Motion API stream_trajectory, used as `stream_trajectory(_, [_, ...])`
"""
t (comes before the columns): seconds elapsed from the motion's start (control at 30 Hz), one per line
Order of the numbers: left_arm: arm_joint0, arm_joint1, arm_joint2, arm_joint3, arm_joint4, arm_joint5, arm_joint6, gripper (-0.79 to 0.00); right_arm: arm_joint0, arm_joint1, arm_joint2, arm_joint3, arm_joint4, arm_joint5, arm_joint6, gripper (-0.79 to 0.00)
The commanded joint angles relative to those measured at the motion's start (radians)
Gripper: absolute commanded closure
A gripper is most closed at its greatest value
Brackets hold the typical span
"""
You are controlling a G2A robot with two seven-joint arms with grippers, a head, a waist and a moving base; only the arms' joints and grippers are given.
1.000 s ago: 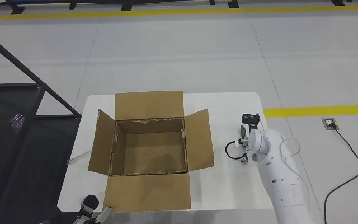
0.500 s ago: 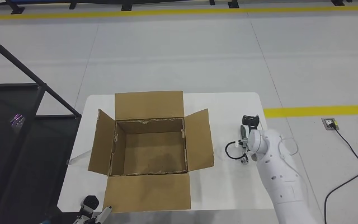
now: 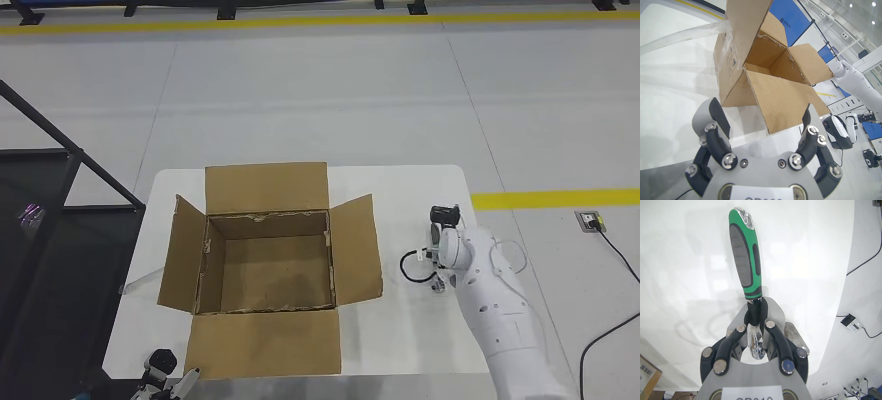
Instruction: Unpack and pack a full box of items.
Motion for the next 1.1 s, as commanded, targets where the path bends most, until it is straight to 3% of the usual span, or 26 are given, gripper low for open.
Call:
stream_trajectory(0.0, [0.0, 0.0, 0.0, 0.0, 0.0, 0.0, 0.0, -0.785, -0.004, 0.001, 0.007, -0.016, 0.007, 0.012, -0.019, 0.0])
stream_trajectory(0.1, [0.0, 0.0, 0.0, 0.0, 0.0, 0.0, 0.0, -0.785, -0.037, 0.005, 0.027, -0.109, 0.023, 0.029, -0.056, 0.0])
stream_trajectory(0.2, [0.0, 0.0, 0.0, 0.0, 0.0, 0.0, 0.0, -0.785, -0.111, 0.011, 0.053, -0.297, 0.022, 0.072, -0.085, 0.0])
stream_trajectory(0.4, [0.0, 0.0, 0.0, 0.0, 0.0, 0.0, 0.0, -0.785, -0.378, 0.013, 0.073, -0.891, 0.001, 0.19, -0.159, 0.0])
stream_trajectory(0.57, [0.0, 0.0, 0.0, 0.0, 0.0, 0.0, 0.0, -0.785, -0.56, 0.006, 0.013, -1.233, 0.009, 0.233, -0.309, 0.0])
stream_trajectory(0.83, [-0.006, -0.002, -0.003, 0.015, -0.009, 0.001, 0.014, -0.785, -0.628, -0.001, -0.095, -1.374, 0.088, 0.133, -0.408, 0.0])
stream_trajectory(0.93, [-0.003, -0.002, -0.014, 0.031, -0.016, -0.015, 0.03, -0.785, -0.597, -0.003, -0.134, -1.363, 0.119, 0.069, -0.383, 0.0])
stream_trajectory(1.07, [-0.002, -0.002, -0.034, 0.047, -0.038, -0.038, 0.043, -0.785, -0.505, -0.013, -0.223, -1.309, 0.084, 0.074, -0.37, 0.0])
